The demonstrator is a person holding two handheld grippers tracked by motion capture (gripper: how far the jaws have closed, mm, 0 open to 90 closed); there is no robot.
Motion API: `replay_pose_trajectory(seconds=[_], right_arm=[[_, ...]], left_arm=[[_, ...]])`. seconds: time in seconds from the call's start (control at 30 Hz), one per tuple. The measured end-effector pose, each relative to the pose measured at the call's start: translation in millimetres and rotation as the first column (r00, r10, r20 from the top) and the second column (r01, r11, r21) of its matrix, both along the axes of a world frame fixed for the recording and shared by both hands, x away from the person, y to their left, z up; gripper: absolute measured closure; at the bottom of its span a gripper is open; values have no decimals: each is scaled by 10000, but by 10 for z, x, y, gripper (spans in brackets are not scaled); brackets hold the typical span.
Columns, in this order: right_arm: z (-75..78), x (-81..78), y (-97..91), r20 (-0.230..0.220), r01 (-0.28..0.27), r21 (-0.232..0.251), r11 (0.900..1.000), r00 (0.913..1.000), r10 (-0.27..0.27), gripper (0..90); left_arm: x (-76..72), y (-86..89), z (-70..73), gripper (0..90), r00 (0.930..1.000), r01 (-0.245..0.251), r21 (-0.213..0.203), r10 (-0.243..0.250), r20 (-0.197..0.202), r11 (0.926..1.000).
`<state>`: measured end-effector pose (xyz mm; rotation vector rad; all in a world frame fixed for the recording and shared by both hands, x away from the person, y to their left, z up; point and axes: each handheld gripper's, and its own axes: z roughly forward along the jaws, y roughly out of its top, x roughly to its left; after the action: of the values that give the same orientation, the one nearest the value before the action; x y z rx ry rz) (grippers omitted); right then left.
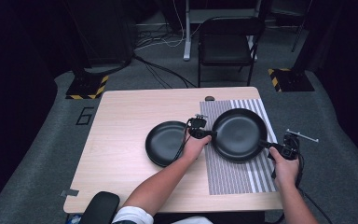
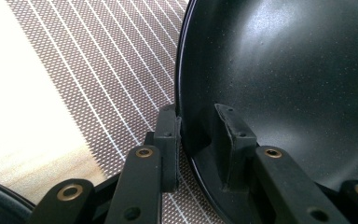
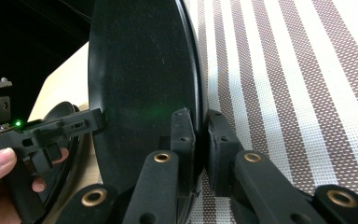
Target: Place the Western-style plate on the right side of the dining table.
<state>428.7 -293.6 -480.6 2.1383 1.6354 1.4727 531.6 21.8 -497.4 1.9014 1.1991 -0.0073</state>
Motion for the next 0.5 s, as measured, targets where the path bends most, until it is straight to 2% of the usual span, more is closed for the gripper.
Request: replay_pose_trajectory(seconds=[0.5], right_arm=[[-57, 10, -30, -116, 11, 115, 9999, 9999, -10, 829]], left_arm=[[-1, -54, -16, 713, 10000, -48, 387, 46, 57, 9992]])
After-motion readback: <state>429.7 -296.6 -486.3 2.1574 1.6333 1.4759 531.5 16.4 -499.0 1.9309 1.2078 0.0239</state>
